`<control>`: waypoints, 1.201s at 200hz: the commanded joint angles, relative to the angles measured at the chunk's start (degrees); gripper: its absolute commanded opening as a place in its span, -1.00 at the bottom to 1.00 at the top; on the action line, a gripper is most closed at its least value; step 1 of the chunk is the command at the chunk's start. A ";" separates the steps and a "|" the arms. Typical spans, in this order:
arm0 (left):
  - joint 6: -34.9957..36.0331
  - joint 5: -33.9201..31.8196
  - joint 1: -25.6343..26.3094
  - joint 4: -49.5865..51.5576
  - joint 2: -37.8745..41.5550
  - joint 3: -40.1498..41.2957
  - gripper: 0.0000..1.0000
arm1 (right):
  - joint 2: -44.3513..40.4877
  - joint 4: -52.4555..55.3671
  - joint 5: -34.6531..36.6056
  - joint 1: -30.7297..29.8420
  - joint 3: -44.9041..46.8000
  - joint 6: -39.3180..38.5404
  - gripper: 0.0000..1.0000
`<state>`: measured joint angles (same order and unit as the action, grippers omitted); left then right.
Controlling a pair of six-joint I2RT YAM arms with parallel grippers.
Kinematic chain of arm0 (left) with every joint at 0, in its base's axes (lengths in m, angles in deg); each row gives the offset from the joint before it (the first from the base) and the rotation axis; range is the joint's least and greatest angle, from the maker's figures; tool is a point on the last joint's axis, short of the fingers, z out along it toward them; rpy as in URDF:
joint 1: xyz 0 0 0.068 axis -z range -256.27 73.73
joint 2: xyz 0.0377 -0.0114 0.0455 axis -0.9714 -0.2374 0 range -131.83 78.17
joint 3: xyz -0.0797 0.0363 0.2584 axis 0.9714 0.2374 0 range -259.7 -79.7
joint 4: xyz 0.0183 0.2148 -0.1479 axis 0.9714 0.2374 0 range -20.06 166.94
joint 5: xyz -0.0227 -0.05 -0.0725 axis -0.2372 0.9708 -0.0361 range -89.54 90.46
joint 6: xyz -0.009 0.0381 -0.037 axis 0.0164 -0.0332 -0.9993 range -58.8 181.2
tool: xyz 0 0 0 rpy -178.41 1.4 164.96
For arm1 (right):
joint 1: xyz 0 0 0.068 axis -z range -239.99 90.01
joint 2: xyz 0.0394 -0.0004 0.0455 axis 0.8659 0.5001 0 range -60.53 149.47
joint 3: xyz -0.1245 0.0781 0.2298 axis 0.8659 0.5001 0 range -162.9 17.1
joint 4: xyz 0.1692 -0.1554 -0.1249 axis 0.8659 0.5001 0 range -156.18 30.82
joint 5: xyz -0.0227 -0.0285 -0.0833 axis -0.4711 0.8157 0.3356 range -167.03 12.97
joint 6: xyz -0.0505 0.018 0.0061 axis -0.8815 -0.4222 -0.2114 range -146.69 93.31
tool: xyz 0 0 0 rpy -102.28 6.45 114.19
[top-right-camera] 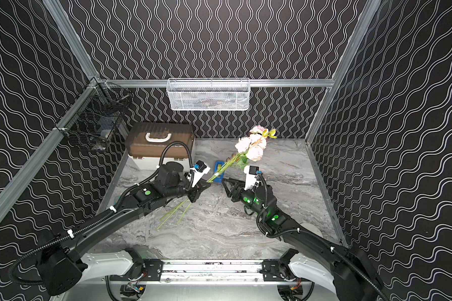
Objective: Wrap bouquets with tape
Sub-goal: Wrap the tape around the bouquet.
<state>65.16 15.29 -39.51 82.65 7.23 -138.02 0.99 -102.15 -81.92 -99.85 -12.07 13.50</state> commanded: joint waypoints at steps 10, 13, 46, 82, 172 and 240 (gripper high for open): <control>-1.20 1.10 -0.01 -4.18 -0.04 0.19 -1.00 | 4.59 -11.42 0.93 -0.48 -1.85 3.42 0.00; -1.24 1.12 0.05 -4.11 -0.06 0.21 -1.00 | 4.98 -11.97 0.93 -0.50 -2.00 3.41 0.00; -1.66 1.86 -0.01 -3.83 -0.20 0.04 -1.00 | 9.43 -15.97 0.83 -1.09 -4.18 4.21 -0.04; -1.79 1.68 0.01 -4.02 0.34 0.29 -1.00 | 10.92 -16.01 3.03 -2.36 -5.95 3.68 -0.14; -1.87 0.60 0.05 -3.44 0.24 -0.18 -1.00 | 13.22 -20.05 4.09 -4.98 -6.55 1.53 -0.22; -2.80 -0.11 0.00 -4.88 0.38 0.74 -1.00 | 13.86 -15.65 12.91 -5.80 -7.90 -2.03 -1.00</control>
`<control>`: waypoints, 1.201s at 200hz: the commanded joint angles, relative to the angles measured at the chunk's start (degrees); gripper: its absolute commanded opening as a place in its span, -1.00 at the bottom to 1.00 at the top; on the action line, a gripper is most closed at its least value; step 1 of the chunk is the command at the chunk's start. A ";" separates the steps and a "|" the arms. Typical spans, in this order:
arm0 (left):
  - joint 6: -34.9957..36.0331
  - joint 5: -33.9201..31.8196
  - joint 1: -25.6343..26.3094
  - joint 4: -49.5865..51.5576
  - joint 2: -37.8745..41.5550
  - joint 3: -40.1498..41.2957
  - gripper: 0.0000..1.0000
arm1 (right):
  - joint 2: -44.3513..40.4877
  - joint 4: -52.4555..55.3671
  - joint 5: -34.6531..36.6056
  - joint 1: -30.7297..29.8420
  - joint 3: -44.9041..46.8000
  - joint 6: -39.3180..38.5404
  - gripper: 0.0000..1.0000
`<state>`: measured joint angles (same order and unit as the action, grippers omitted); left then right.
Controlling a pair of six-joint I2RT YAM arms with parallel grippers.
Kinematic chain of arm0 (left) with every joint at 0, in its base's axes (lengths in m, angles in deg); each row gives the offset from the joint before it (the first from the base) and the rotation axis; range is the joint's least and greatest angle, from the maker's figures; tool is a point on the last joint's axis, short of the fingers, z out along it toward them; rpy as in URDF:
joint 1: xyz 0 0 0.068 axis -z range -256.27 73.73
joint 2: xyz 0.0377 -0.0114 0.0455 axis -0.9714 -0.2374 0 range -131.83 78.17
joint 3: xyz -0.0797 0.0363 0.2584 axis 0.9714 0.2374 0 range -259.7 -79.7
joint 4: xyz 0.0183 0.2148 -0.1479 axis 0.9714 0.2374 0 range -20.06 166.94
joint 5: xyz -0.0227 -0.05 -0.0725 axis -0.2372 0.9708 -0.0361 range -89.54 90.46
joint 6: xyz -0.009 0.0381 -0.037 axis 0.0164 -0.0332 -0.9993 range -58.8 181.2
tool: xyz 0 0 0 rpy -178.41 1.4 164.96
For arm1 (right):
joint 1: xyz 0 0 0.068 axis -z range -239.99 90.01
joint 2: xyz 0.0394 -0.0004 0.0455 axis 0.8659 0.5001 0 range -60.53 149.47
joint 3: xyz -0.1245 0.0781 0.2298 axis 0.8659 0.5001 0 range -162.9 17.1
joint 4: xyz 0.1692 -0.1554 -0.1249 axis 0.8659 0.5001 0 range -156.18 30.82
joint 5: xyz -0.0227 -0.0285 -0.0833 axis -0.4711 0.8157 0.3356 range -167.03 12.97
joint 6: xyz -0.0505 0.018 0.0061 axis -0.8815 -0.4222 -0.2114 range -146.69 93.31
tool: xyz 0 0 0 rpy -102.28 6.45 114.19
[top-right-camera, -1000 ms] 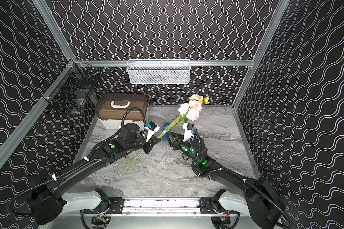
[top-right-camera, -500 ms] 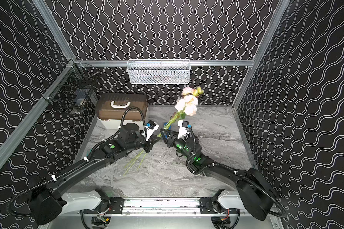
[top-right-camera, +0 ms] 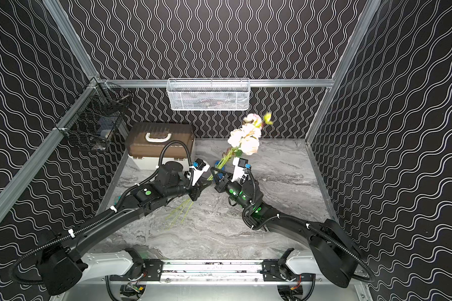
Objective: Wrap bouquets with tape
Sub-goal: Wrap the tape around the bouquet, then place the wrapped bouquet at the center of the board.
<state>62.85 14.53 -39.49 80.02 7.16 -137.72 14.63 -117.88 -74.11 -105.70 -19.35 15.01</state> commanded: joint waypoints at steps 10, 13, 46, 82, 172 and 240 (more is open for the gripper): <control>-0.82 0.10 -0.01 -2.01 0.59 0.29 -0.83 | -0.34 1.63 4.92 0.06 -0.93 -4.77 -1.00; -0.85 -0.10 -0.03 -1.88 0.69 0.23 -0.73 | -0.69 2.44 4.92 0.05 -1.12 -5.15 -1.00; -0.23 -0.81 -0.01 -2.35 2.87 0.87 0.44 | -5.86 26.17 6.92 0.10 -6.25 -10.78 -1.00; -1.69 -6.18 -0.09 -6.16 7.09 4.53 0.99 | -11.02 46.67 15.31 0.78 -6.98 -13.33 -1.00; -6.28 -32.43 -0.54 -8.57 12.83 10.12 0.99 | 4.33 58.12 -11.13 24.56 -11.35 -11.67 -1.00; -6.26 -34.02 -1.37 -5.03 8.63 7.97 0.99 | 30.60 67.19 -12.53 30.21 -30.35 -19.28 -1.00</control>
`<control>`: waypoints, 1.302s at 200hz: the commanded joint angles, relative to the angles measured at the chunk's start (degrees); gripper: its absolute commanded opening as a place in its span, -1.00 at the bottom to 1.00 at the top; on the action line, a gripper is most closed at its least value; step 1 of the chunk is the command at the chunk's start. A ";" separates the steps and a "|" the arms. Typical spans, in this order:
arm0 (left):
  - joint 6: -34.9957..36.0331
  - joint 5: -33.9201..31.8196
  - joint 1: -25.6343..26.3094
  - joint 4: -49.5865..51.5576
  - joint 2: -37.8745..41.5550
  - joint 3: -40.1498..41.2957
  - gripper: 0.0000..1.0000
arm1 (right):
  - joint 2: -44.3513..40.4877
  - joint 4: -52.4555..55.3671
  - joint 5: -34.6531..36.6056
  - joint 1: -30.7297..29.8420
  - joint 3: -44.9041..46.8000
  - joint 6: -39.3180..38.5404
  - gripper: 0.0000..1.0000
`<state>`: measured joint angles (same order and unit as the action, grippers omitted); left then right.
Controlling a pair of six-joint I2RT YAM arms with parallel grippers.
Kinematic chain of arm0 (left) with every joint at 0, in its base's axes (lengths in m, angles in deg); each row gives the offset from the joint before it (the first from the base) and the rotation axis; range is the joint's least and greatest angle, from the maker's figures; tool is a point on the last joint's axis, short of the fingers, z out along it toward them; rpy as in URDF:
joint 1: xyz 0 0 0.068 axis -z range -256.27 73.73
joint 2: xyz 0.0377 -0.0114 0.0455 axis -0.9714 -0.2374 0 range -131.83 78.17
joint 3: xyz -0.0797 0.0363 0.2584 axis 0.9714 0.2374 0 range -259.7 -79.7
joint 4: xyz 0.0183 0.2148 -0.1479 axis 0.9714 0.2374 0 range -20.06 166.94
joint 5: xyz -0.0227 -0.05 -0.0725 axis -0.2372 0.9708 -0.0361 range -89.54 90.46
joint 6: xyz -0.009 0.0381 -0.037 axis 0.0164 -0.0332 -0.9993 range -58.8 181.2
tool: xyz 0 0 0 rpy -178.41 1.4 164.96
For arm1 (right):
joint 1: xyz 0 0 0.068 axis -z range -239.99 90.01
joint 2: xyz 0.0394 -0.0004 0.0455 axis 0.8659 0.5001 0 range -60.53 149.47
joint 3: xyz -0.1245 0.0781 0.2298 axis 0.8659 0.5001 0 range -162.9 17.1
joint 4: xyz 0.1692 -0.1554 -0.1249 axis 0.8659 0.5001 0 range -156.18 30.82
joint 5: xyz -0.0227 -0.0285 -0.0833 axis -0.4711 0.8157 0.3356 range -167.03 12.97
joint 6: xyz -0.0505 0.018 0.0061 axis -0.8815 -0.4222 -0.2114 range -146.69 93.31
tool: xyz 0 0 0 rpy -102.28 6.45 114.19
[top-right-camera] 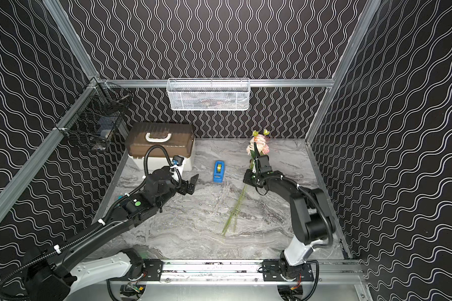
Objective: Wrap bouquets with tape
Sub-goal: Place the wrapped bouquet at the center of the board, then reset both arms
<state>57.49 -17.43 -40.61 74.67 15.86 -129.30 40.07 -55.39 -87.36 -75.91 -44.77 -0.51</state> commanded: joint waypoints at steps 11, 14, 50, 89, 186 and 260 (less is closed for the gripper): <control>-1.17 -1.89 -0.32 -0.62 0.29 0.19 0.99 | 7.26 5.16 1.97 0.48 -6.05 -3.63 -1.00; -1.35 -2.03 -0.30 -0.97 0.39 0.39 0.99 | 7.52 4.96 1.90 0.52 -6.07 -3.59 -0.97; -1.73 -5.76 -0.56 -0.26 -1.10 0.05 0.99 | 6.54 2.09 0.51 0.67 -4.18 -2.62 -0.54; -1.60 -7.26 -0.71 -4.75 1.27 3.11 0.99 | -0.69 3.80 1.26 0.74 -3.37 -4.03 -0.01; -11.19 -19.37 -11.65 -17.83 -2.34 13.29 0.99 | -38.85 -18.99 21.81 0.87 23.13 -20.69 0.98; -8.24 -9.82 -25.68 -27.34 -13.30 19.34 0.98 | -23.38 -42.42 28.61 7.24 35.03 -26.84 0.98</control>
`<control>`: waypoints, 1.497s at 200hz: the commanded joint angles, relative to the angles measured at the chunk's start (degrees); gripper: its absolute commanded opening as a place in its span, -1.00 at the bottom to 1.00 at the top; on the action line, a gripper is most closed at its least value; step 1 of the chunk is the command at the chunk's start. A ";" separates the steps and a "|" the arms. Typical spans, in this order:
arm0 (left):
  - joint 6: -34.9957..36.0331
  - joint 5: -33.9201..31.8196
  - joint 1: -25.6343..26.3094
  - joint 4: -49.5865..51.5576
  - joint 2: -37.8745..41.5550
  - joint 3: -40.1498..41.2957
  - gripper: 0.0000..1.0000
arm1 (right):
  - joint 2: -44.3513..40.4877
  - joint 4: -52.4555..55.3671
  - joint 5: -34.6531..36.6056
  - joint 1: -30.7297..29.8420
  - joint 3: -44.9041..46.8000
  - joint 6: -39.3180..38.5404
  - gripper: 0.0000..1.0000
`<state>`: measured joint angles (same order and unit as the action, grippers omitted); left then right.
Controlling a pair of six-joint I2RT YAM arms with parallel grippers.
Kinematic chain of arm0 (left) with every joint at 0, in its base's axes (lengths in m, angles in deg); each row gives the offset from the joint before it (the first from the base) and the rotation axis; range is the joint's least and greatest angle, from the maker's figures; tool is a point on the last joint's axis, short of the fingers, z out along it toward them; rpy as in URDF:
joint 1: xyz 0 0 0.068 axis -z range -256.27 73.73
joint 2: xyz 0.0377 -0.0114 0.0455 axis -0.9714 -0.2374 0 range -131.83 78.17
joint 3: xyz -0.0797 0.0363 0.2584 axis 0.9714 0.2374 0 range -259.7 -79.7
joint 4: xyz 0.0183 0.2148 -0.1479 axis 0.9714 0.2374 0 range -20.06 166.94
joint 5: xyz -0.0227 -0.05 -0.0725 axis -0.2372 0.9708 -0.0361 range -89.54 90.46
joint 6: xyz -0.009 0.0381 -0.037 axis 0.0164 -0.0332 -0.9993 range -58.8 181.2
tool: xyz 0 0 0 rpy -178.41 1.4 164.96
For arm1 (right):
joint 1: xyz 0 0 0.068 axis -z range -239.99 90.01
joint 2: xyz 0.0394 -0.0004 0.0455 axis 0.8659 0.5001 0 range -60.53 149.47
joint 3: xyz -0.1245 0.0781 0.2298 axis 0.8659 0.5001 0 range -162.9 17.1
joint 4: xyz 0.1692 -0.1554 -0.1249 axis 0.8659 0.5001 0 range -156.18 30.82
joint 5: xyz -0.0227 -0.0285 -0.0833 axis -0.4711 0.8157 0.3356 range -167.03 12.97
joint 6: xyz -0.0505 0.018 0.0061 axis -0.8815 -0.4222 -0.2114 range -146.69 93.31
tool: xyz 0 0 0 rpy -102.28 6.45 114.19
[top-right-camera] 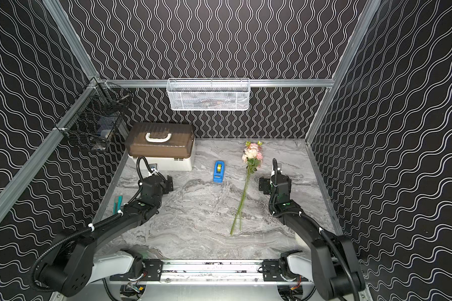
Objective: Wrap bouquets with tape
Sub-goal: Reset both arms
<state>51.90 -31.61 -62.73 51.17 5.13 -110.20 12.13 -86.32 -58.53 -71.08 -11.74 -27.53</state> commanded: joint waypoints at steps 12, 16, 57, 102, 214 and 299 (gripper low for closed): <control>-3.04 4.86 -5.25 -3.78 -3.67 0.53 0.98 | 7.78 -16.58 -2.97 4.09 4.02 0.63 0.97; -2.47 5.18 -5.70 -4.30 -3.84 0.62 0.98 | 8.79 -18.20 -3.24 4.44 4.65 0.58 0.97; 1.05 10.37 -8.34 -16.57 -9.63 4.25 0.98 | 13.45 -25.76 -5.90 7.08 5.73 1.38 0.98; 3.77 14.30 -11.24 -33.29 -14.70 9.53 0.98 | 23.43 -39.54 -16.00 12.14 7.56 3.92 0.97; 9.36 19.41 -8.70 -40.22 -21.41 9.61 0.99 | 22.85 -35.32 -14.16 12.73 5.92 4.88 0.99; 9.61 19.33 -8.70 -40.87 -21.71 9.63 0.98 | 22.75 -35.39 -14.25 12.32 6.20 4.30 0.99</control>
<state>61.08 -11.81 -71.43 12.97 -16.42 -100.34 34.89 -119.15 -72.65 -58.76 -5.56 -22.87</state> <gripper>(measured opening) 0.993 0.993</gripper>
